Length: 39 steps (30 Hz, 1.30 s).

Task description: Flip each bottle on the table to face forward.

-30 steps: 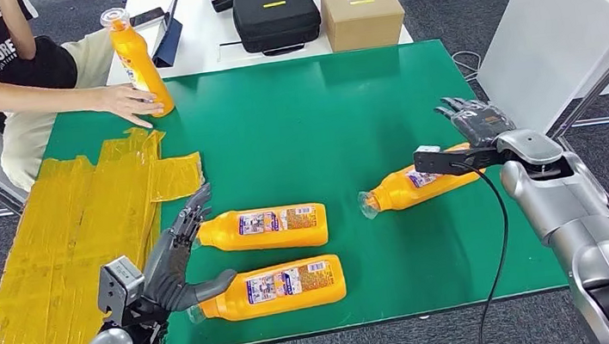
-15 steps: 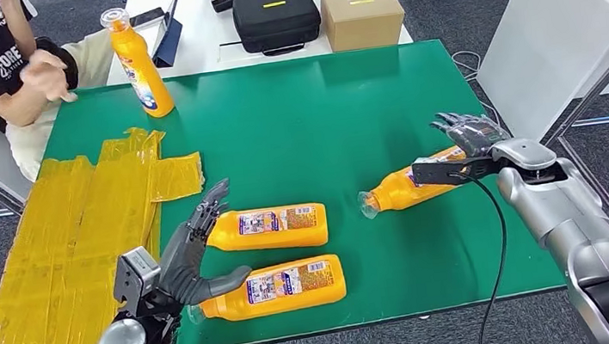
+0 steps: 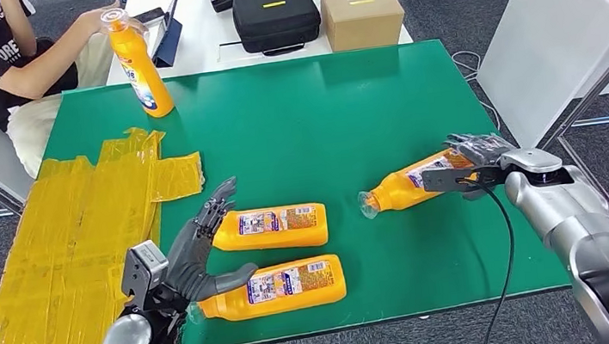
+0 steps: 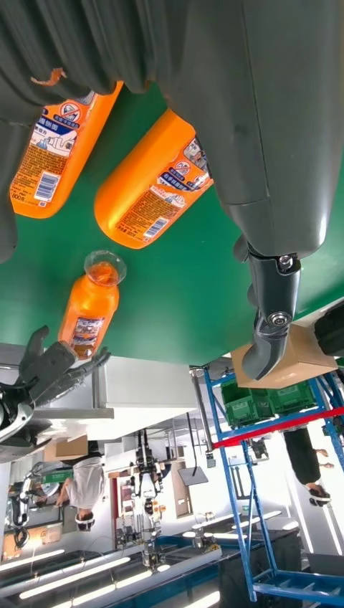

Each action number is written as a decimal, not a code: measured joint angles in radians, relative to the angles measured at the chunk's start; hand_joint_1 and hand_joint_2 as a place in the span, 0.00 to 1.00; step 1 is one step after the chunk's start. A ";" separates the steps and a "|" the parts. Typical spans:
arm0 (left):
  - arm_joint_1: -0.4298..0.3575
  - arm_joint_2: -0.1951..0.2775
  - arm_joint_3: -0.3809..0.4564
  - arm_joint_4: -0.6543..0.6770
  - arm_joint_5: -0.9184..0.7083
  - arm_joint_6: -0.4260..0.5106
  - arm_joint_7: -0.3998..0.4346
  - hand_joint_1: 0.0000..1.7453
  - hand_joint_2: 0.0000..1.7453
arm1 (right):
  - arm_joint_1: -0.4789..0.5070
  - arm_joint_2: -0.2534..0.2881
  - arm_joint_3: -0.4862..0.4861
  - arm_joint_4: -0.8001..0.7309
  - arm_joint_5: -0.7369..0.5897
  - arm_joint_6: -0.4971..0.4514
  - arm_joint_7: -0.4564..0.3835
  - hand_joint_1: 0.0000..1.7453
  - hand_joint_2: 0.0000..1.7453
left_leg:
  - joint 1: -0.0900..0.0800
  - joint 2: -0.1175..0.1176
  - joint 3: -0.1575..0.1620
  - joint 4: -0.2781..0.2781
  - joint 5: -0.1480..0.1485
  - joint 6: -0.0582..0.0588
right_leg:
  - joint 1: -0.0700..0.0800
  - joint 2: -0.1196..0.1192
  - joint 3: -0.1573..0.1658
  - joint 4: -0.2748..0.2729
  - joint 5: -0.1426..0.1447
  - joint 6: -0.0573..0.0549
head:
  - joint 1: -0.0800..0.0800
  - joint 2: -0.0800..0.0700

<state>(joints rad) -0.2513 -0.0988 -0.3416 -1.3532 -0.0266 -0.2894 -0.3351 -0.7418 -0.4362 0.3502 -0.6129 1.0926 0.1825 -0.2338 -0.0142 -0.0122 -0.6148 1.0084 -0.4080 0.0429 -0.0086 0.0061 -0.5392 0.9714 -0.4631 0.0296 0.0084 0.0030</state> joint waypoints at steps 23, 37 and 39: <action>-0.029 0.000 -0.004 0.032 0.019 0.003 0.012 0.00 1.00 | -0.026 0.010 0.019 0.097 -0.001 0.057 0.013 0.22 1.00 | 0.000 0.000 0.000 0.000 0.000 0.000 | 0.000 0.000 0.000 0.000 0.000 0.000 | 0.000 0.000; -0.021 0.002 -0.004 0.032 0.020 0.022 0.008 0.00 1.00 | -0.008 0.060 0.026 0.122 0.010 -0.066 0.035 1.00 1.00 | 0.001 0.001 0.001 0.000 0.000 0.000 | 0.001 0.000 0.001 0.000 0.000 0.000 | 0.000 0.000; -0.013 0.003 -0.004 0.032 0.020 0.028 0.004 0.00 1.00 | 0.003 0.069 0.026 0.122 0.015 -0.112 0.039 1.00 1.00 | 0.001 0.002 0.001 0.000 0.000 0.000 | 0.001 0.000 0.001 0.000 0.000 0.000 | 0.000 0.000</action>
<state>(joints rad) -0.2646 -0.0957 -0.3460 -1.3211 -0.0070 -0.2618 -0.3311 -0.7383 -0.3673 0.3758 -0.4907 1.1075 0.0702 -0.1950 -0.0131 -0.0106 -0.6138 1.0084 -0.4080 0.0428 -0.0073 0.0065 -0.5383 0.9715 -0.4631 0.0295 0.0084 0.0031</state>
